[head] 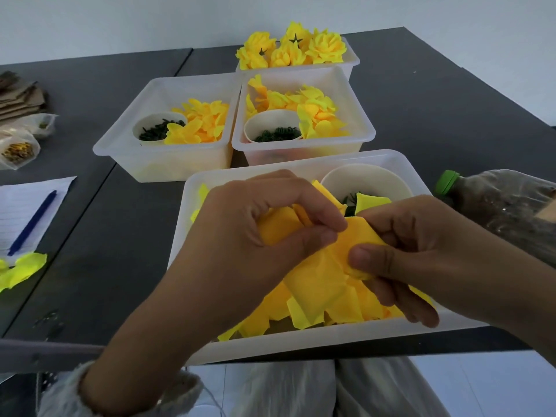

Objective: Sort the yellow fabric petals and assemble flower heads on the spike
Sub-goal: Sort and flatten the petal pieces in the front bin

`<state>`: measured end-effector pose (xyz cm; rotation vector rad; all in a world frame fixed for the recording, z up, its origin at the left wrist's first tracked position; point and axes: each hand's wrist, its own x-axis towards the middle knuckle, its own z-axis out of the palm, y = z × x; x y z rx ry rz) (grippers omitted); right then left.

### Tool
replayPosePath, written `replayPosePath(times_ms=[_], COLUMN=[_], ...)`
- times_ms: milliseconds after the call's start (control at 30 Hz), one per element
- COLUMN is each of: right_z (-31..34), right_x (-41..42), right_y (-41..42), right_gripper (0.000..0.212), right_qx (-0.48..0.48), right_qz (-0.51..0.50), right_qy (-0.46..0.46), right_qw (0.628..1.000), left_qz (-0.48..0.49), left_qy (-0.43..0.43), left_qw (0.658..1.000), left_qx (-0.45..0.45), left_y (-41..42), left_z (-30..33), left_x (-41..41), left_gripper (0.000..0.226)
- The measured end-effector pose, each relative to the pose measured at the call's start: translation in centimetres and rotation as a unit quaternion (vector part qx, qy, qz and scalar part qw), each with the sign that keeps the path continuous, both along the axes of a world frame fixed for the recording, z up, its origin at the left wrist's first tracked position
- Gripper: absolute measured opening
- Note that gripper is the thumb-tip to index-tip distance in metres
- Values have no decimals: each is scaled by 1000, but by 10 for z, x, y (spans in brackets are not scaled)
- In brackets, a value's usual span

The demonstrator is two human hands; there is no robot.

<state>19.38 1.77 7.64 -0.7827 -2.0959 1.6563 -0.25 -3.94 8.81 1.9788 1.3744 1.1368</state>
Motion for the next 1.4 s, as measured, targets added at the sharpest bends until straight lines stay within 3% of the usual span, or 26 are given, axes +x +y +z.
replayPosePath(times_ms=[267,367,500,600,667,767,833,867,933,1000,1133,1167,1300,1367,1400], right_z=[-8,-6,-5,-6,-7,-11,-16,-18,-19,-18,-13,-13,-13,-14,-15], right_x=[-6,-6,-12,-18,-19,-10,5,12,23,28,26,24,17,17,17], right_y=[-4,-4,-5,-6,-7,-8,-5,-2,0,2,5,6,6,7,7], right_gripper=[44,47,67,66,56,35,43,57,74,72,73,71,52,53,56], right_qx=[52,26,28,13,-25,-65,-63,-50,3,37,19,4,-97,-144,-160], right_qz=[-94,-147,-188,-185,-168,-164,-198,-223,-256,-247,-206,-196,-123,-103,-98], right_qy=[47,61,48,39,42,62,61,54,33,28,56,66,104,85,71], right_qw=[993,987,981,982,985,982,976,972,966,968,977,978,982,981,980], left_qz=[-1,6,85,127,156,215,244,248,247,228,82,70,173,223,236], left_qy=[27,53,32,7,-39,-178,-250,-268,-261,-263,-410,-410,-273,-87,21], left_qw=[1000,999,996,992,986,954,927,920,918,917,875,873,913,965,971], left_qx=[10,-7,1,-17,-44,-109,-136,-144,-167,-192,-244,-255,-250,-106,-19], left_y=[-1,-5,-7,-5,-4,4,9,11,12,11,4,4,9,8,5], left_z=[1,2,-3,-9,-11,-13,-13,-14,-15,-17,-20,-18,-22,-27,-28], left_x=[7,12,20,20,13,-9,-25,-31,-35,-34,-35,-33,-29,-28,-28], left_gripper=[7,24,11,8,8,12,30,37,41,32,24,24,31,25,19])
